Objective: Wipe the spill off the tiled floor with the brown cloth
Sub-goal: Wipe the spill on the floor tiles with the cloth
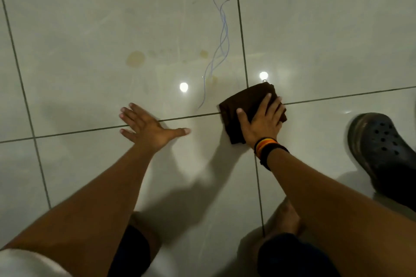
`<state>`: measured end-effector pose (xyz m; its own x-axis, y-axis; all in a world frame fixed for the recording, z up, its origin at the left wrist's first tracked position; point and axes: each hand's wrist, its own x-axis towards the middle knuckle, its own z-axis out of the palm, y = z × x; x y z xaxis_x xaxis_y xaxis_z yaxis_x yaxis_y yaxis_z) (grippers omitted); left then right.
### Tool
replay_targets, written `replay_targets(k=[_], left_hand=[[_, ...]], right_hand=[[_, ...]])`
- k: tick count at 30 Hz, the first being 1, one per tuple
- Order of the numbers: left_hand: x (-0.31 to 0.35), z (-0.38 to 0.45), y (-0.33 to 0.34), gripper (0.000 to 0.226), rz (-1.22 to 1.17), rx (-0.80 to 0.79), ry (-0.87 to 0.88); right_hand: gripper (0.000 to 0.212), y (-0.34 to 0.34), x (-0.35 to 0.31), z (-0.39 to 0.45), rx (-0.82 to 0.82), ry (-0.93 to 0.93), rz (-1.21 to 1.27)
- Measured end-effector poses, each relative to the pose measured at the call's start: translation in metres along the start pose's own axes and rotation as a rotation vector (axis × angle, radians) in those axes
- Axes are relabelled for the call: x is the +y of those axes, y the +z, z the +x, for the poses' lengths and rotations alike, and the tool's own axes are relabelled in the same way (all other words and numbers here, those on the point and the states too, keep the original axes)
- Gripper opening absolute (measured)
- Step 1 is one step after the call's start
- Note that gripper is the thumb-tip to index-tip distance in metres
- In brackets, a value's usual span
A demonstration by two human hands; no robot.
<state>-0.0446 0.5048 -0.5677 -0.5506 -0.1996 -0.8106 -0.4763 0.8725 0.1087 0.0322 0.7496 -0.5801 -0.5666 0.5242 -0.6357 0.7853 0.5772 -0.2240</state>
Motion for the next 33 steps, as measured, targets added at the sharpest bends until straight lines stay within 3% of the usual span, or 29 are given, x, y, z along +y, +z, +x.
replay_targets(k=[4,9,13,15,18,20,22,24,27,30,33], left_hand=[[-0.002,0.018,0.015,0.195,-0.010,0.005,0.008],[-0.010,0.025,0.017,0.197,-0.038,-0.033,0.041],[-0.002,0.017,0.013,0.196,-0.051,-0.053,0.024],[-0.001,0.013,0.010,0.195,-0.047,-0.072,0.024],[-0.004,0.014,0.010,0.195,-0.060,-0.091,0.041],[-0.007,0.015,0.011,0.195,-0.072,-0.085,0.051],[-0.010,0.017,0.014,0.195,-0.075,-0.083,0.086],[-0.012,0.018,0.015,0.195,-0.093,-0.076,0.112],[-0.013,0.019,0.016,0.195,-0.121,-0.092,0.118],[-0.010,0.017,0.009,0.194,-0.101,-0.145,0.079],[-0.010,0.015,0.006,0.192,-0.085,-0.168,0.090]], right_hand=[[0.096,0.025,-0.026,0.031,0.188,0.040,-0.061],[0.089,0.046,-0.073,0.049,0.234,-0.371,-0.278],[0.078,0.068,-0.044,-0.001,0.073,-0.737,-0.436],[0.074,0.057,-0.011,-0.013,0.022,-0.707,-0.480],[0.072,0.031,0.002,0.008,0.096,-0.363,-0.390],[0.074,0.017,-0.025,0.038,0.181,-0.123,-0.256],[0.077,0.008,-0.072,0.072,0.239,-0.024,-0.166],[0.078,0.012,-0.120,0.092,0.226,-0.137,-0.210],[0.076,0.041,-0.150,0.077,0.191,-0.503,-0.374],[0.074,0.056,-0.112,0.038,0.112,-0.705,-0.470],[0.072,0.037,-0.048,0.033,0.092,-0.679,-0.506]])
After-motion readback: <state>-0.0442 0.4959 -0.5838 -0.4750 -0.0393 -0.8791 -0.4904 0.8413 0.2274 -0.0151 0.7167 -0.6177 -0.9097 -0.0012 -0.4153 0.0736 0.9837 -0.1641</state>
